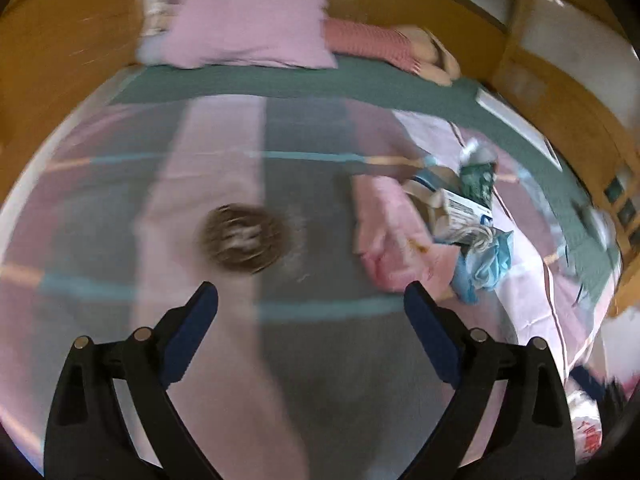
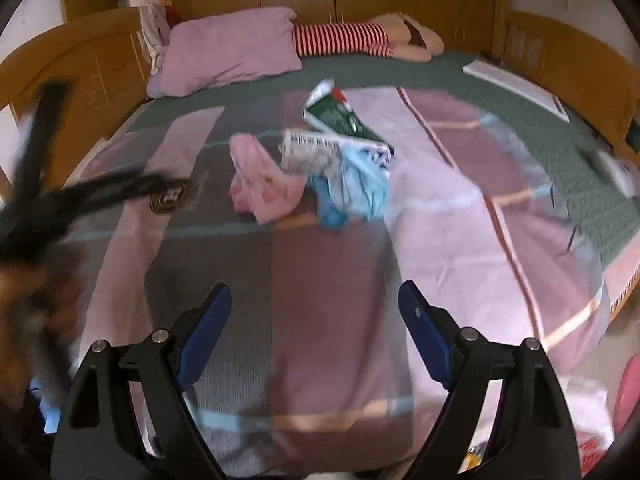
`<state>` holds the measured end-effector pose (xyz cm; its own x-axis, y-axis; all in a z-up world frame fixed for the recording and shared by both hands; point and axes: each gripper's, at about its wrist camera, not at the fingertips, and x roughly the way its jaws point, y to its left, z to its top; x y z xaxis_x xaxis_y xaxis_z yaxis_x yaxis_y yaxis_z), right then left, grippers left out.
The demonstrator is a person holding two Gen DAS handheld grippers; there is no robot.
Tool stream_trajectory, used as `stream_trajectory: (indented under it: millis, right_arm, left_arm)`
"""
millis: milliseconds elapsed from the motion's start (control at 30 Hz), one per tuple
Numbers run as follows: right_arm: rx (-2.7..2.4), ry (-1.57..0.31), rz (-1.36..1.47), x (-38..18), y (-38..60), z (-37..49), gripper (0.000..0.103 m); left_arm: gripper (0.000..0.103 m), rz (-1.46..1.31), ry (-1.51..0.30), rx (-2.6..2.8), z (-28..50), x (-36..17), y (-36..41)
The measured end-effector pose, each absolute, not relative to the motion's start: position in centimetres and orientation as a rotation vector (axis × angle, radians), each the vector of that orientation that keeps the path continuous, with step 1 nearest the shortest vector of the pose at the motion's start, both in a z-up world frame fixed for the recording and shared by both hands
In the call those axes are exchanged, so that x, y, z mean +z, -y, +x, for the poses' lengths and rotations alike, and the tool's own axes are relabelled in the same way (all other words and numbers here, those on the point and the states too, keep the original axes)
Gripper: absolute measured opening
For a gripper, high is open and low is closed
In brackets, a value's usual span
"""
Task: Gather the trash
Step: 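Grasp the pink wrapper on the bed with the left gripper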
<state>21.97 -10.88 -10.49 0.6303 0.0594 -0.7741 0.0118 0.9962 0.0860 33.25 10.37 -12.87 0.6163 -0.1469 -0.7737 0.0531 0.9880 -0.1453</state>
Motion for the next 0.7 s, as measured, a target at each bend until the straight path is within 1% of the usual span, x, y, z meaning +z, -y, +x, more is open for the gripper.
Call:
stream_trajectory:
  millis: [200,233,267,300,433,533,567,600,633,667,700]
  right_arm:
    - [-0.061,-0.919,0.131,-11.9,12.8,20.5,0.084]
    - [-0.072,-0.921,0.128,-12.0,13.2,20.6,0.084]
    - [-0.084,-0.924,0.127,-11.9,13.5,20.7,0.084]
    - [-0.094,-0.922,0.129,-11.8,13.9,20.8,0.084]
    - [-0.096,-0.871,0.123,-10.4,14.3,20.5,0.084]
    - [-0.067,-0.847,0.128,-9.9,14.2,20.1,0.084]
    - [-0.055,-0.848,0.136,-9.9,14.3,20.1,0.084]
    - [-0.035,-0.855,0.154,-10.2,14.3,20.0,0.084]
    - [-0.029,-0.863,0.165,-10.4,14.3,20.0,0.084]
    - [-0.026,-0.875,0.179,-10.7,14.3,20.1,0.084]
    - [-0.018,-0.9,0.203,-11.2,14.4,20.2,0.084]
  left_arm:
    - [0.094,-0.008,-0.933,-0.236,39.3,-15.8,-4.7]
    - [0.085,0.003,-0.942,-0.249,39.7,-16.3,-4.3]
    - [0.051,0.027,-0.97,-0.293,40.0,-17.1,-3.6]
    - [0.035,0.047,-1.007,-0.309,40.2,-17.6,-3.4]
    - [0.032,0.071,-1.096,-0.267,39.0,-17.4,-5.5]
    - [0.031,0.113,-1.144,-0.199,36.0,-16.2,-8.7]
    - [0.033,0.108,-1.126,-0.192,34.6,-15.1,-10.1]
    - [0.037,0.099,-1.113,-0.187,33.9,-14.4,-10.9]
    - [0.058,0.082,-1.094,-0.178,33.3,-13.5,-11.5]
    - [0.092,0.047,-1.069,-0.171,32.8,-12.2,-11.9]
    - [0.1,0.033,-1.054,-0.182,32.8,-11.4,-11.7]
